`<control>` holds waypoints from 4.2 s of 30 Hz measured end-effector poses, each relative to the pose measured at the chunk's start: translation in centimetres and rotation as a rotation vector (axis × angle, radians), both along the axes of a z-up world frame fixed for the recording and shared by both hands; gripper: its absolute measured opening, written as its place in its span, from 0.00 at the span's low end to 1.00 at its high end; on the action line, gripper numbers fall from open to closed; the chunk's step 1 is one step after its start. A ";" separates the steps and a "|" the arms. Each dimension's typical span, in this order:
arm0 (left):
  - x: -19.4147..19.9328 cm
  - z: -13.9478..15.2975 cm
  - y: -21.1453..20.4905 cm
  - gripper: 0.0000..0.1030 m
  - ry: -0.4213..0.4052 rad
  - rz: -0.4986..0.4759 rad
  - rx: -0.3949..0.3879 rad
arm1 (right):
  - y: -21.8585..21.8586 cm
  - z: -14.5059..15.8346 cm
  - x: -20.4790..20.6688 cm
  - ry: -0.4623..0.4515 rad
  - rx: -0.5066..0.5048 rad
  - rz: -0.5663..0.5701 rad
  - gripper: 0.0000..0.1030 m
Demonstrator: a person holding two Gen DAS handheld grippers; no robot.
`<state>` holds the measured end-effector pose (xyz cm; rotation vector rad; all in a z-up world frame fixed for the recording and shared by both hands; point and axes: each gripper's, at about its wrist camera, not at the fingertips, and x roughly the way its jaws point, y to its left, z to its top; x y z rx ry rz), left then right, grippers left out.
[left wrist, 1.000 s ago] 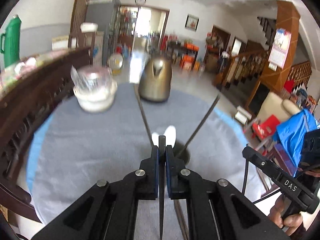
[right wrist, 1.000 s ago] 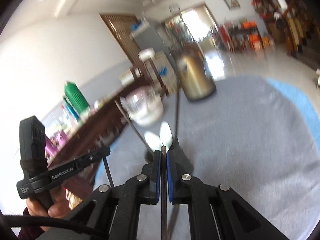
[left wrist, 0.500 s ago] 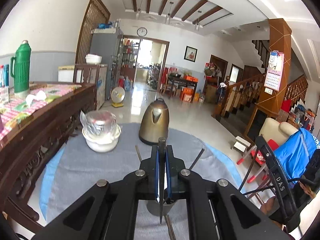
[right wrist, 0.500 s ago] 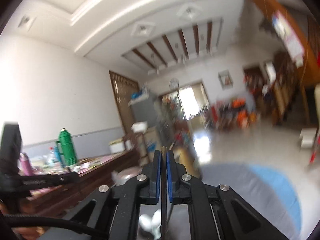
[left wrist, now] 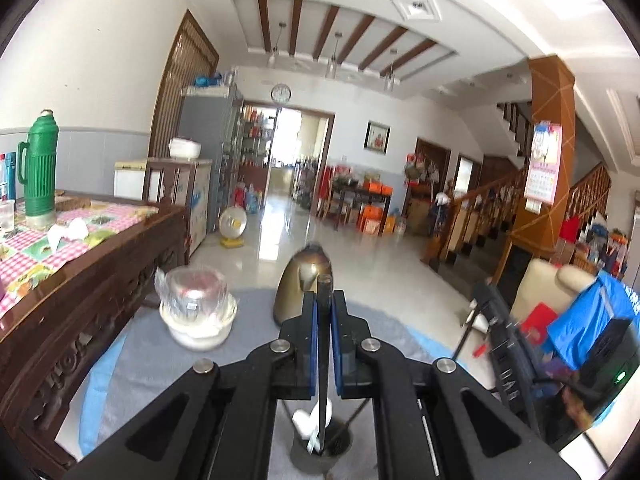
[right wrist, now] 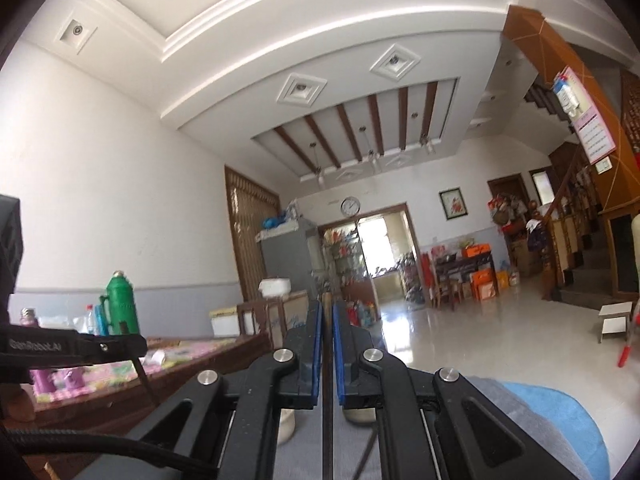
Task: Organize utensils
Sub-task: 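Lift both held chopsticks over the grey cup and lower them in, then open both tools and withdraw them from the cup, then reach the right tool down to the chopsticks lying on the cloth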
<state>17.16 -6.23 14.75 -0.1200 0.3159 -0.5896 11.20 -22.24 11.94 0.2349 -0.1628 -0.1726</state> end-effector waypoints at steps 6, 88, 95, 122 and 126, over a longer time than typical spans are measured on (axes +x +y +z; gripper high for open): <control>1.0 -0.6 -1.2 0.06 -0.056 0.019 -0.021 | 1.2 -0.2 3.8 -0.026 0.025 -0.034 0.06; -15.7 -14.0 3.5 0.70 0.182 0.241 0.541 | 2.0 -13.1 -15.7 0.622 0.200 0.274 0.67; -15.6 -16.2 2.9 0.70 0.227 0.225 0.580 | 2.5 -14.4 -15.5 0.653 0.201 0.284 0.67; -13.9 -22.5 4.3 0.70 0.468 0.191 0.563 | 3.0 -20.5 -12.7 0.842 0.305 0.313 0.39; -13.7 -22.3 4.8 0.70 0.465 0.201 0.552 | 3.2 -20.9 -12.4 0.861 0.313 0.312 0.39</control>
